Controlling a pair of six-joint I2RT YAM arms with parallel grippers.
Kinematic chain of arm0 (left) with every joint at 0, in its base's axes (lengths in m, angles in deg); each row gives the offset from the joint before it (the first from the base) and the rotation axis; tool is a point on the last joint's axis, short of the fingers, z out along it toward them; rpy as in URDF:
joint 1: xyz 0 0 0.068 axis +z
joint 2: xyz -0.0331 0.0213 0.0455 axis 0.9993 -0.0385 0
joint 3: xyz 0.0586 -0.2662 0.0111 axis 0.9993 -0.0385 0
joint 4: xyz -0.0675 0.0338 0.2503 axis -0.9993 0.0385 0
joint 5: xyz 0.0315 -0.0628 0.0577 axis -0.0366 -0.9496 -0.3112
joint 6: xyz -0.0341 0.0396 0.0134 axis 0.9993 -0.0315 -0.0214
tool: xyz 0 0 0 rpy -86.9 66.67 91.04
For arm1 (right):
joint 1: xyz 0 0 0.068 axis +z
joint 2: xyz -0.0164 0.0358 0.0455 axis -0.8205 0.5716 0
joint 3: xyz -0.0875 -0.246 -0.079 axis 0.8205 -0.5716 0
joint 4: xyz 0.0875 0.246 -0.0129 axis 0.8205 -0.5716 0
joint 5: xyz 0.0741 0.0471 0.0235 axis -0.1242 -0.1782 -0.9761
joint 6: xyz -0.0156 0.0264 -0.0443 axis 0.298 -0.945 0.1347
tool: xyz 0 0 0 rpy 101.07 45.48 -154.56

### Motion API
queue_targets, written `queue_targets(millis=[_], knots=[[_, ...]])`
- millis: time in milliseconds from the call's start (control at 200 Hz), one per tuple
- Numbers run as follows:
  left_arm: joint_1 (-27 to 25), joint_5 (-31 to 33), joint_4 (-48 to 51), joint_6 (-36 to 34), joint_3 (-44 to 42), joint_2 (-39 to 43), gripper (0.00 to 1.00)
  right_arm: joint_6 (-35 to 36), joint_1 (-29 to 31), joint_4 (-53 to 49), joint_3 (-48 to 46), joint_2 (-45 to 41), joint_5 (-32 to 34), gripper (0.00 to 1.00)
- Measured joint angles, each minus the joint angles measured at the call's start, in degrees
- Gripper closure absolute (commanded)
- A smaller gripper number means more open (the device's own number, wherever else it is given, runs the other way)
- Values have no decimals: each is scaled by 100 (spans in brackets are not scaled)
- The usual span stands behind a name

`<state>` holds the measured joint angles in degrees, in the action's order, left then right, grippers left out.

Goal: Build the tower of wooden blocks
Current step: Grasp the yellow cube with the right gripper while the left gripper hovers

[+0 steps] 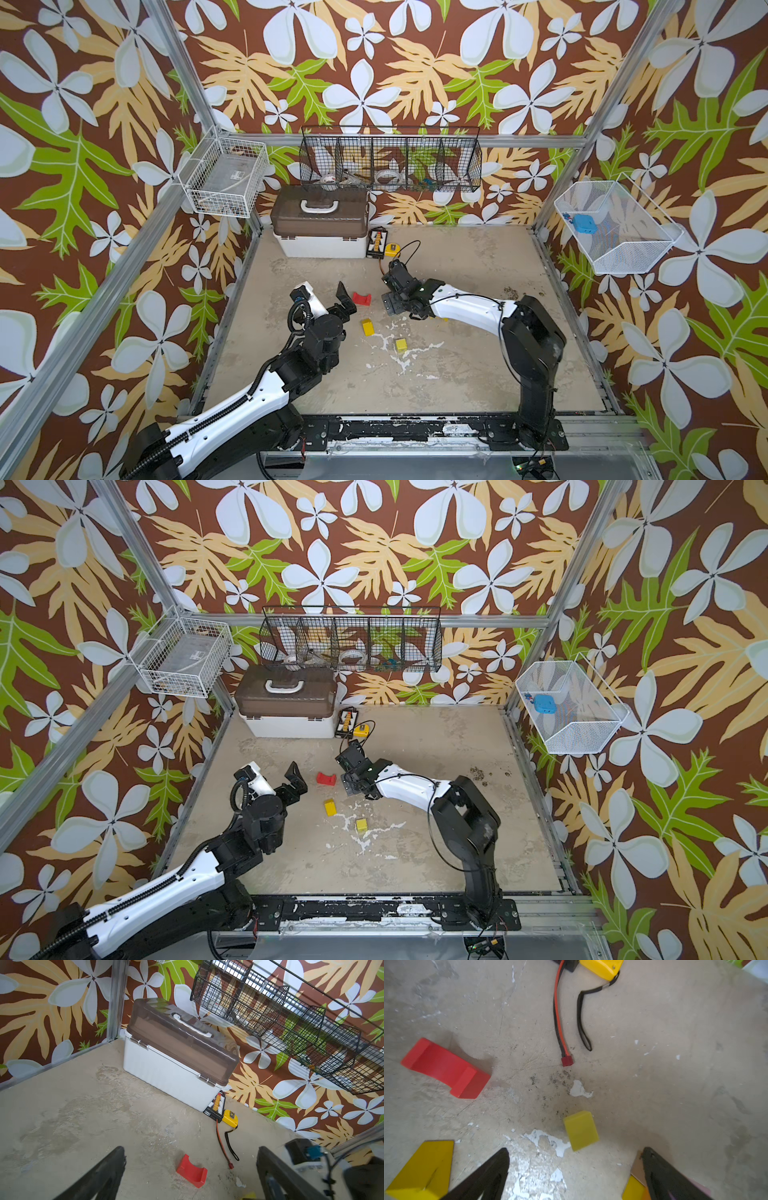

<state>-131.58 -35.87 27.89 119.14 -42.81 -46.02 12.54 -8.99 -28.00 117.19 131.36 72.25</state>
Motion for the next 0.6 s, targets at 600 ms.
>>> queue_targets(millis=[600], knots=[[365,-922,63,-4,109,-184,3,269,-343,-356,494,787,-588,28]])
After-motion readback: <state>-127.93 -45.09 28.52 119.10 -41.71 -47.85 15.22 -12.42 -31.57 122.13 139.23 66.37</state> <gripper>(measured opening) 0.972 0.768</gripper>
